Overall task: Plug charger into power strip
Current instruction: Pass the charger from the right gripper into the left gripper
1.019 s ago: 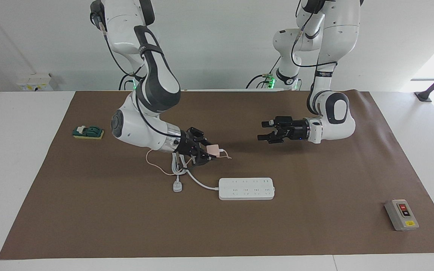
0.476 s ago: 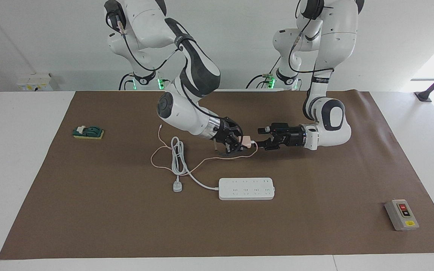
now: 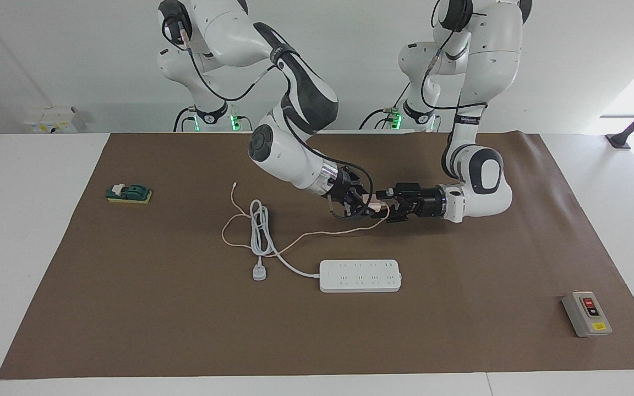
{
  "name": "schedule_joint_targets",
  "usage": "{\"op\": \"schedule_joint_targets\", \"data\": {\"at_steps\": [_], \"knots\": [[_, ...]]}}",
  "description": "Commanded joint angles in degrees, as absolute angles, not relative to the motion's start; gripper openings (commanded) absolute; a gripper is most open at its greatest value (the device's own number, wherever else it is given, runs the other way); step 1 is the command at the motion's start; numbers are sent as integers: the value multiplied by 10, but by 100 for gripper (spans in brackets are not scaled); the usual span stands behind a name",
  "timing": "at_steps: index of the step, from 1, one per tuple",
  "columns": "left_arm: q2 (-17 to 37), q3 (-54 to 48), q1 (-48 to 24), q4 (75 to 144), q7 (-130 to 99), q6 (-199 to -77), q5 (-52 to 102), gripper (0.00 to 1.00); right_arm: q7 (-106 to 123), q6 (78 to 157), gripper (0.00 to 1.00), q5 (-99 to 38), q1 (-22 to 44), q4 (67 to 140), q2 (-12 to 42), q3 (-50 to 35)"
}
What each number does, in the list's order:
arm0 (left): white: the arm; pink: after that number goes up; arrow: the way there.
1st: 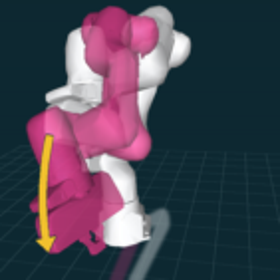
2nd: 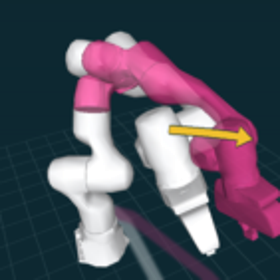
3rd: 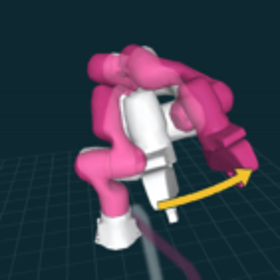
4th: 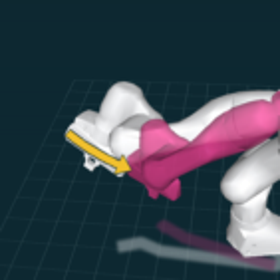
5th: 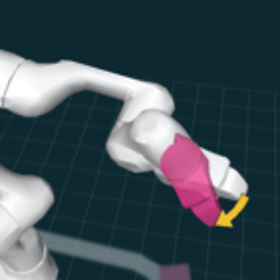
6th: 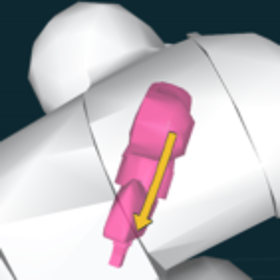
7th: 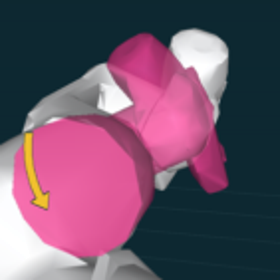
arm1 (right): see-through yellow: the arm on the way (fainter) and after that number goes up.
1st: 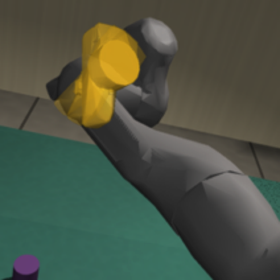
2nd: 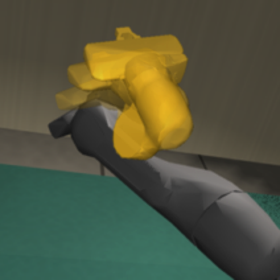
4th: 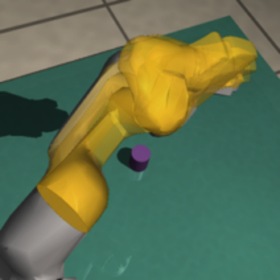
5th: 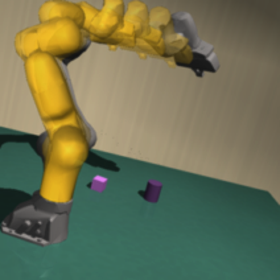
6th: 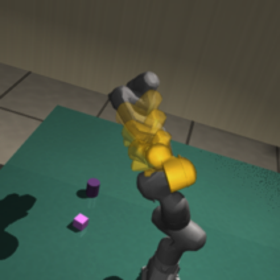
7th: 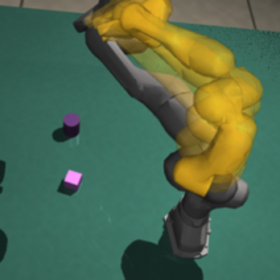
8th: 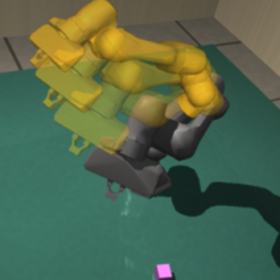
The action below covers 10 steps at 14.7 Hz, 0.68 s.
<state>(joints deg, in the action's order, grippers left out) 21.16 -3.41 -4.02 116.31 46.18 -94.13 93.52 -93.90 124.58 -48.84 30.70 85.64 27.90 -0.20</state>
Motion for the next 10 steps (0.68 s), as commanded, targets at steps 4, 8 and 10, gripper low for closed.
{"op": "schedule_joint_targets", "data": {"at_steps": [4,8,10], "knots": [[219,-28,-49,1158,472,-945,946,100,-918,1259,0,-535,306,867,275,-1],[219,-28,-49,1158,471,-942,946,100,-911,1259,0,-536,305,867,275,-1],[221,-28,-49,1158,471,-941,946,96,-911,1258,0,-535,305,867,275,-1]]}}
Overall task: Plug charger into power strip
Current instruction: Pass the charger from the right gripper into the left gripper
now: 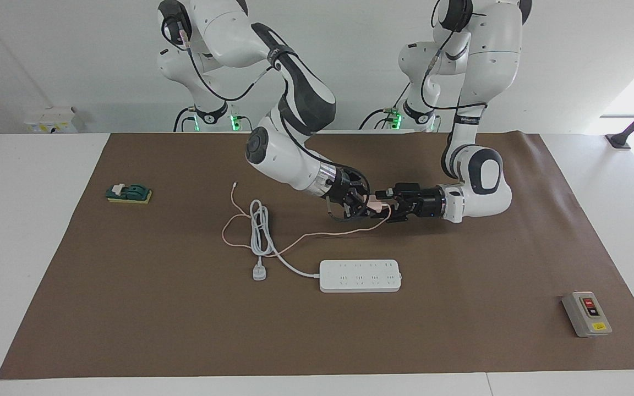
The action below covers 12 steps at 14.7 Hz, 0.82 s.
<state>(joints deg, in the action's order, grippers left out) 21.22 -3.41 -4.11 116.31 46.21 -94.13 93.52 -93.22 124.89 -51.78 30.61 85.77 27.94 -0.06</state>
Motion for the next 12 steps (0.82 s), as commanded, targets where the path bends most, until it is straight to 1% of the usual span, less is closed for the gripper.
{"op": "schedule_joint_targets", "data": {"at_steps": [1,2,4,6,7,8,9,10,12], "knots": [[221,-28,-49,1158,471,-941,946,92,-910,1259,0,-535,305,867,275,-1],[221,-28,-49,1158,471,-940,946,88,-910,1259,0,-535,305,867,275,-1],[221,-28,-49,1158,471,-940,946,71,-910,1259,0,-535,305,867,275,-1],[221,-29,-48,1157,471,-937,946,51,-910,1259,0,-536,305,867,275,-1],[221,-29,-47,1157,471,-933,946,44,-910,1258,0,-536,304,867,275,-1],[220,-29,-46,1156,471,-926,947,32,-910,1258,0,-536,304,867,275,-1],[220,-29,-44,1156,471,-914,947,2,-910,1258,0,-536,304,867,275,-1],[219,-29,-42,1156,471,-902,947,0,-910,1258,0,-536,304,867,275,-1],[219,-29,-41,1155,471,-899,948,0,-911,1258,0,-536,305,867,275,-1]]}}
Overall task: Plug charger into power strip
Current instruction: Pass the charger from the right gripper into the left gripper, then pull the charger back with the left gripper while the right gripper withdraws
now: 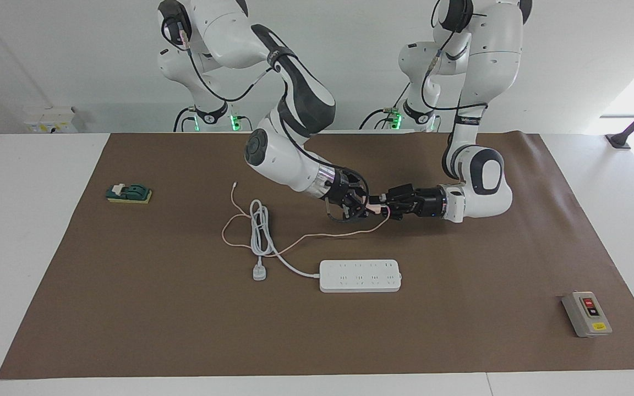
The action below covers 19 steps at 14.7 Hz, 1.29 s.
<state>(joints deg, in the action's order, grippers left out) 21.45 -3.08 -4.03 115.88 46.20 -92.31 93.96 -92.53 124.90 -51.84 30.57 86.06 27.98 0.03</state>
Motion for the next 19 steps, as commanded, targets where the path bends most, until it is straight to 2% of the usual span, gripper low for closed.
{"op": "schedule_joint_targets", "data": {"at_steps": [1,2,5,10,16,19], "knots": [[220,-29,-41,1156,471,-899,948,0,-918,1258,79,-536,306,866,275,-1],[220,-28,-41,1156,471,-897,947,0,-925,1254,100,-536,303,865,274,0],[213,-19,-33,1151,446,-893,888,0,-925,1252,100,-536,300,865,274,1],[203,-17,8,1056,269,-888,692,0,-926,1231,100,-533,275,862,268,4],[203,-15,15,927,81,-876,567,0,-928,1189,100,-494,175,864,234,11],[201,-15,25,861,-9,-836,475,0,-920,1139,100,-440,110,865,213,11]]}}
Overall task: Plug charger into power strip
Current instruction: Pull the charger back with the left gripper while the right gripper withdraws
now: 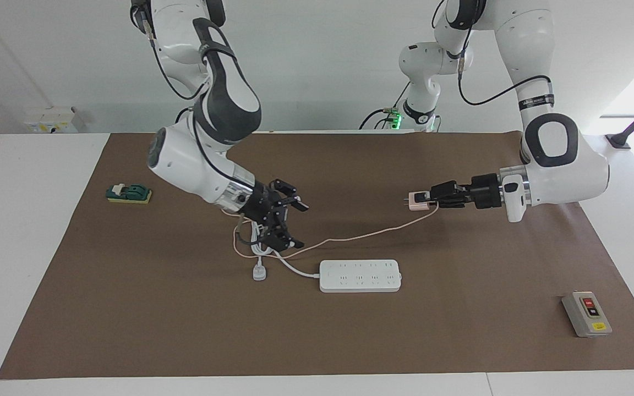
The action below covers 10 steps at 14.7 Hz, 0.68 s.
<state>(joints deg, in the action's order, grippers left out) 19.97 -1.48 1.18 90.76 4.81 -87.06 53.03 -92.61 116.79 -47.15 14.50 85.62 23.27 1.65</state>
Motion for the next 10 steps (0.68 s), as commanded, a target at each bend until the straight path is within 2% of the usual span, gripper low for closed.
{"op": "schedule_joint_targets", "data": {"at_steps": [1,5,10], "knots": [[197,-15,25,845,-30,-826,444,0,-917,1123,100,-426,93,864,210,11],[188,-15,18,789,-82,-776,314,0,-819,1049,100,-358,39,864,189,11],[165,-15,24,785,-39,-756,235,0,-555,956,100,-242,2,864,159,11]]}}
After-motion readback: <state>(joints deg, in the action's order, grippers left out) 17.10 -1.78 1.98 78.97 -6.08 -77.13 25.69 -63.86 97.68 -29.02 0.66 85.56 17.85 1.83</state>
